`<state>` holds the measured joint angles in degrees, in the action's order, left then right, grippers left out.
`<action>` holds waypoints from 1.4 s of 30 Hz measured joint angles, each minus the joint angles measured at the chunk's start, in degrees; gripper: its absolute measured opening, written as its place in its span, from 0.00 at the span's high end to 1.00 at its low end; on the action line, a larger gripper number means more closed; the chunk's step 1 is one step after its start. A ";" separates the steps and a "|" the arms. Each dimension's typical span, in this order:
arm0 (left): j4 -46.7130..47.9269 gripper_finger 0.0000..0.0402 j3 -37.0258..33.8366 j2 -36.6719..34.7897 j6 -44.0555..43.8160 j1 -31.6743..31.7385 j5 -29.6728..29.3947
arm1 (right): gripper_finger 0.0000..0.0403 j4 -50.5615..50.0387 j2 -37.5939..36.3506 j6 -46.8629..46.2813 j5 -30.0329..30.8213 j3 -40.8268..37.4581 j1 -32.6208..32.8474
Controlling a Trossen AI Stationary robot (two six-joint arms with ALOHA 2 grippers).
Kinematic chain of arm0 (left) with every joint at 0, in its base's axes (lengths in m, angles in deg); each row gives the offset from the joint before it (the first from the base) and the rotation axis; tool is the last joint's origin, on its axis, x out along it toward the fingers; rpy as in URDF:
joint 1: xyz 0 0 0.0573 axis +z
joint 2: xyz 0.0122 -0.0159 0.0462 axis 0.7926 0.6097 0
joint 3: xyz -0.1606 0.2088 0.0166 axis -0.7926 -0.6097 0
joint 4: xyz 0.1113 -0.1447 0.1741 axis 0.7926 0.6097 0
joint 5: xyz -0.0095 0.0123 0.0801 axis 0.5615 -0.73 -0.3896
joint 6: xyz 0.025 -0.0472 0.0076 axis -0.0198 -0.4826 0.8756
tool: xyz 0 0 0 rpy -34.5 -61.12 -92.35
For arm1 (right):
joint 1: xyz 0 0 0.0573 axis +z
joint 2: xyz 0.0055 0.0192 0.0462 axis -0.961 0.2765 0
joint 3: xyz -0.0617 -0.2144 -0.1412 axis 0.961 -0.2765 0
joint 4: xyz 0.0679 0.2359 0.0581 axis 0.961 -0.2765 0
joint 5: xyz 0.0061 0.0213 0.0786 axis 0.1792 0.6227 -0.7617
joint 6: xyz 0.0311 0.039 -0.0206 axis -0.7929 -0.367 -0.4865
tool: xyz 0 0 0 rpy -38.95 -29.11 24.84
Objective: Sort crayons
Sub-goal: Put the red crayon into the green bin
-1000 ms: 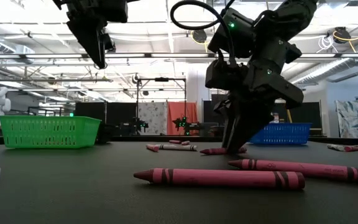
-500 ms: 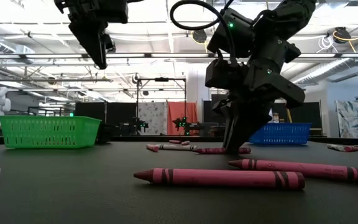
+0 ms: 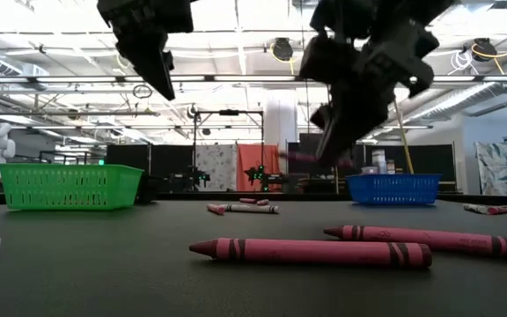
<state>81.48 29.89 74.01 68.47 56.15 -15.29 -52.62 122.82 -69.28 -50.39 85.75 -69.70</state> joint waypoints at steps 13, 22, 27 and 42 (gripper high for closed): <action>-32.80 0.76 -12.53 0.02 -0.47 -2.86 0.00 | 1.00 8.58 -9.30 -1.09 8.92 0.11 0.00; -46.78 0.76 -14.23 0.02 -0.44 -4.62 0.00 | 1.00 18.00 -10.30 -1.34 12.45 0.17 -0.15; -53.10 0.76 -14.23 0.02 -0.39 -5.48 0.00 | 1.00 21.93 -10.32 -1.35 12.45 0.17 -0.15; -60.45 0.76 -14.19 0.02 0.06 -5.63 -0.25 | 1.00 25.76 -10.37 -0.70 12.45 0.17 -0.17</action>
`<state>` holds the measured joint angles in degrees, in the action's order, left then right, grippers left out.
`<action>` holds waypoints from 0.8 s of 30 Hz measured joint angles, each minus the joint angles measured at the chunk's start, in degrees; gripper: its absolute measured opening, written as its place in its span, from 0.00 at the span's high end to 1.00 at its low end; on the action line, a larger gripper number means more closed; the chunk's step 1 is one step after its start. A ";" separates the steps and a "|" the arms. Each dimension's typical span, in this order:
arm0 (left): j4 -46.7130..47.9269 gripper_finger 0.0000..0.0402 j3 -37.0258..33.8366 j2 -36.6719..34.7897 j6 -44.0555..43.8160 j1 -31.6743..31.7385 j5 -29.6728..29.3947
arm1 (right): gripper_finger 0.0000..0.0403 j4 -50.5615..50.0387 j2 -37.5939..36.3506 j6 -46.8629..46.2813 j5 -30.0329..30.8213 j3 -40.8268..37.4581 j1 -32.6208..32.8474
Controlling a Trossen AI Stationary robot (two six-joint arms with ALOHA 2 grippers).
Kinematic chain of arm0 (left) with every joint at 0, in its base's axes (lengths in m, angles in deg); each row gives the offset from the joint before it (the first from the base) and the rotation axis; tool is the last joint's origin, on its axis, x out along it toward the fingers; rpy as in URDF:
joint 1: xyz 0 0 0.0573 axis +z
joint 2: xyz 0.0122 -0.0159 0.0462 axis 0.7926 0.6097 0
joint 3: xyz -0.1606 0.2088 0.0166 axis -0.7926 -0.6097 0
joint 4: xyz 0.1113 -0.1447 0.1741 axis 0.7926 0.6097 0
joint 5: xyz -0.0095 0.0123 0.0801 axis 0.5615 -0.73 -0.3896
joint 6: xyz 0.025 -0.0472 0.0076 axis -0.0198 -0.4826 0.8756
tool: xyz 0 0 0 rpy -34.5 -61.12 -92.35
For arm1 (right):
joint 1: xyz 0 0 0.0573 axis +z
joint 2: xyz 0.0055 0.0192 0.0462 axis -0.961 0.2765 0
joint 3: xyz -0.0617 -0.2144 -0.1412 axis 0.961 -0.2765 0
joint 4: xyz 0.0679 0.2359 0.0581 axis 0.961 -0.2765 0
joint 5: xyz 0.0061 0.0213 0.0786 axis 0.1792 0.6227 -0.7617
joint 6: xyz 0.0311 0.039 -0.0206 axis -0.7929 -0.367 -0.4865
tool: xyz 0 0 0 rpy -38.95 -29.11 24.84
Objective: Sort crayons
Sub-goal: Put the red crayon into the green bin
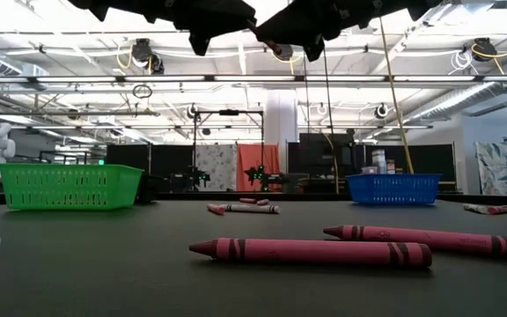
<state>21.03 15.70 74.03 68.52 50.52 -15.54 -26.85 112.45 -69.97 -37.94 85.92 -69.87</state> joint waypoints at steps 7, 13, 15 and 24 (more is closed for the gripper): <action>0.46 0.76 0.00 0.00 1.21 0.00 -2.14 | 1.00 1.60 -0.02 0.90 0.00 0.00 0.00; 0.37 0.76 0.00 0.00 1.61 0.00 -2.72 | 1.00 1.66 -0.02 0.96 0.02 0.00 0.00; 0.37 0.76 0.00 0.00 1.61 0.00 -2.74 | 1.00 1.66 -0.02 0.94 0.02 0.00 0.00; 0.46 0.94 0.00 0.00 1.64 0.00 -2.73 | 1.00 1.63 -0.02 0.90 0.20 0.00 -0.04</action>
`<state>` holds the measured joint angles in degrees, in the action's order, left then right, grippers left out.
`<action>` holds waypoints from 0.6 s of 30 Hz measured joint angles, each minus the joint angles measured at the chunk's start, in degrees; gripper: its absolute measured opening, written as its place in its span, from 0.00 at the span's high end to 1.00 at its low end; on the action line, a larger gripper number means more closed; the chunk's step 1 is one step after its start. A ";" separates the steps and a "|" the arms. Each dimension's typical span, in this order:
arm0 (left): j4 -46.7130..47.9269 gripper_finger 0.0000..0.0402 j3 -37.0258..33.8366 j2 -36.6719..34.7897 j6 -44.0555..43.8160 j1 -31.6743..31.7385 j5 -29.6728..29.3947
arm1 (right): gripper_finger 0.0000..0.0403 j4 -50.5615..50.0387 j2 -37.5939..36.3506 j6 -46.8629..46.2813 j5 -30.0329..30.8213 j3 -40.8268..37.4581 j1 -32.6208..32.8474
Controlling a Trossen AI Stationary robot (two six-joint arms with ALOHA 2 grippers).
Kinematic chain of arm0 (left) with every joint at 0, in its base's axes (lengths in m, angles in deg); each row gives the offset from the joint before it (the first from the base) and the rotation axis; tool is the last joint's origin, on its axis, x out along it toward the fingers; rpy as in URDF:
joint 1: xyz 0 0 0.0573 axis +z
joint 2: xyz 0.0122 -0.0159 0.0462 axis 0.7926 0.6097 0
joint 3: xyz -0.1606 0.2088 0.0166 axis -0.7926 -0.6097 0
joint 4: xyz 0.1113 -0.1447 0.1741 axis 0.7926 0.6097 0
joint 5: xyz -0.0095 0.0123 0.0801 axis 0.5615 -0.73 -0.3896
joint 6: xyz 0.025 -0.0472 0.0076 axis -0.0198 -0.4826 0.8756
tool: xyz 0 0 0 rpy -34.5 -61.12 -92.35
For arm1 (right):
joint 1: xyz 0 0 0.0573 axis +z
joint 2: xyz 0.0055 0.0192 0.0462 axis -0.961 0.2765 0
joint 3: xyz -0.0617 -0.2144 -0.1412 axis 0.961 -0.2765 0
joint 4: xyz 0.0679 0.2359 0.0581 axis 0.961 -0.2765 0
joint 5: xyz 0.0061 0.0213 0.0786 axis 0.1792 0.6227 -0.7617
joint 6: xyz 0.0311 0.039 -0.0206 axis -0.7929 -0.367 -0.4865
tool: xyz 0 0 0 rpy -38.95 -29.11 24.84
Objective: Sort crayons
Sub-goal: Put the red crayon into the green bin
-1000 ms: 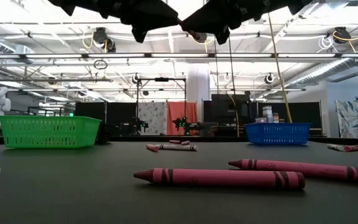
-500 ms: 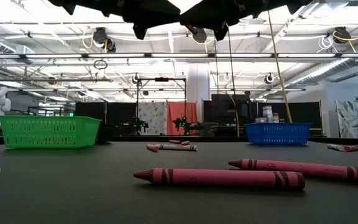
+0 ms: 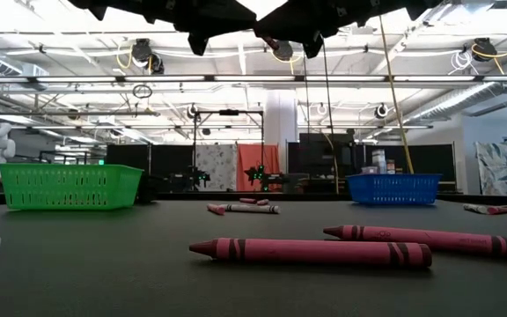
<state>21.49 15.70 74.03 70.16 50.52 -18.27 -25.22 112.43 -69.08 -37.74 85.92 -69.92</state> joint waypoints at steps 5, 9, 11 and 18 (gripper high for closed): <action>0.07 0.98 0.00 0.00 -0.01 -0.02 -0.01 | 1.00 -0.06 0.00 -0.04 -0.22 0.00 0.00; 0.11 0.96 0.00 0.00 -0.01 -0.02 0.01 | 1.00 -0.04 0.00 -0.33 -0.28 0.00 0.00; 0.26 0.95 0.00 0.00 -0.01 -0.02 0.01 | 0.99 -0.04 0.00 -0.96 -0.31 0.00 0.00; 2.39 0.95 0.11 0.00 1.78 0.03 -0.09 | 0.84 -0.01 0.02 -1.48 -0.38 0.00 -0.03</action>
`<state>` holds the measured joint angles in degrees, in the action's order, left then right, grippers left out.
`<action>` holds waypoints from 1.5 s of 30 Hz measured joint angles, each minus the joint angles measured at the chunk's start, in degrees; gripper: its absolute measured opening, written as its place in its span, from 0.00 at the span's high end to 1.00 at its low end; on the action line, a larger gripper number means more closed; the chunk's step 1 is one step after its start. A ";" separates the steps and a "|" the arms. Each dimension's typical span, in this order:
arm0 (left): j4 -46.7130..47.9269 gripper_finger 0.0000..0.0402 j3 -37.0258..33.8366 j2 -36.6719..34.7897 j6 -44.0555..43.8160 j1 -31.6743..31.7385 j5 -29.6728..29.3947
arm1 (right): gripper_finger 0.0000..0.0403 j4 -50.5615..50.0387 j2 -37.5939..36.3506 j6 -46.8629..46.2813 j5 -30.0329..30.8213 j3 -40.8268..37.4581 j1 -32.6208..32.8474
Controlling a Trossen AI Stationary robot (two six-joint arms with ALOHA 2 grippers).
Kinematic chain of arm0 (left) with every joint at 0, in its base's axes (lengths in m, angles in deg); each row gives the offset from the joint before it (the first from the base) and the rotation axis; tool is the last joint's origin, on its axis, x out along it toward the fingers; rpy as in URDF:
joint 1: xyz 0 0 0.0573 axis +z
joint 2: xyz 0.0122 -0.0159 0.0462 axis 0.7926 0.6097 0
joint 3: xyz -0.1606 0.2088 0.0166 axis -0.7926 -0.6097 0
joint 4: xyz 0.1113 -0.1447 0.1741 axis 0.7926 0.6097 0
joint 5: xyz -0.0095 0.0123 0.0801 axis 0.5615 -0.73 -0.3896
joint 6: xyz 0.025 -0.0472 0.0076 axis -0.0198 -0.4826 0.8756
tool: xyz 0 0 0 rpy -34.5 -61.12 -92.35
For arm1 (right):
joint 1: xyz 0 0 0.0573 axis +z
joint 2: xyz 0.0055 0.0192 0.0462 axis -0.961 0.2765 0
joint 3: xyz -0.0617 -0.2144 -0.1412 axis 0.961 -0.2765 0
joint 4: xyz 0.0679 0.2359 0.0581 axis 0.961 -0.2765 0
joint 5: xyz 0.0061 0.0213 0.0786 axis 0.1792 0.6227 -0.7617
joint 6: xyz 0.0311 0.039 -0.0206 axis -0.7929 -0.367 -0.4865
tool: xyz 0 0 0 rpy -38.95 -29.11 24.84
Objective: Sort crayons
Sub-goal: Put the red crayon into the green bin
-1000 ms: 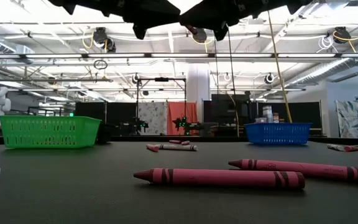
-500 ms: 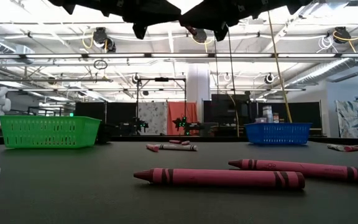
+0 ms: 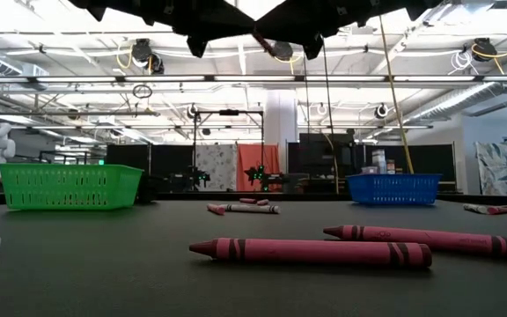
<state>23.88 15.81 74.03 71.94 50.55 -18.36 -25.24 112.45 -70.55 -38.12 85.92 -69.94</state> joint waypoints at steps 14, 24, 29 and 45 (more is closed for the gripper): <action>20.07 0.95 -0.03 -2.21 2.14 4.88 -2.78 | 0.66 -2.20 0.00 5.49 9.08 0.00 -1.58; 44.92 0.95 -0.02 -10.96 -2.89 8.36 -2.75 | 0.66 -9.40 0.00 2.56 9.18 0.02 -5.67; 57.99 0.95 -0.02 -11.13 -8.66 8.35 -1.94 | 0.66 -11.17 -0.02 0.05 9.01 0.02 -7.19; 71.12 0.95 -1.64 -10.51 -12.99 8.12 -0.88 | 0.65 -14.21 -0.02 -0.40 8.75 0.02 -7.40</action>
<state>95.00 14.18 63.52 58.96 58.67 -19.24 -39.44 112.43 -70.95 -29.37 85.95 -77.35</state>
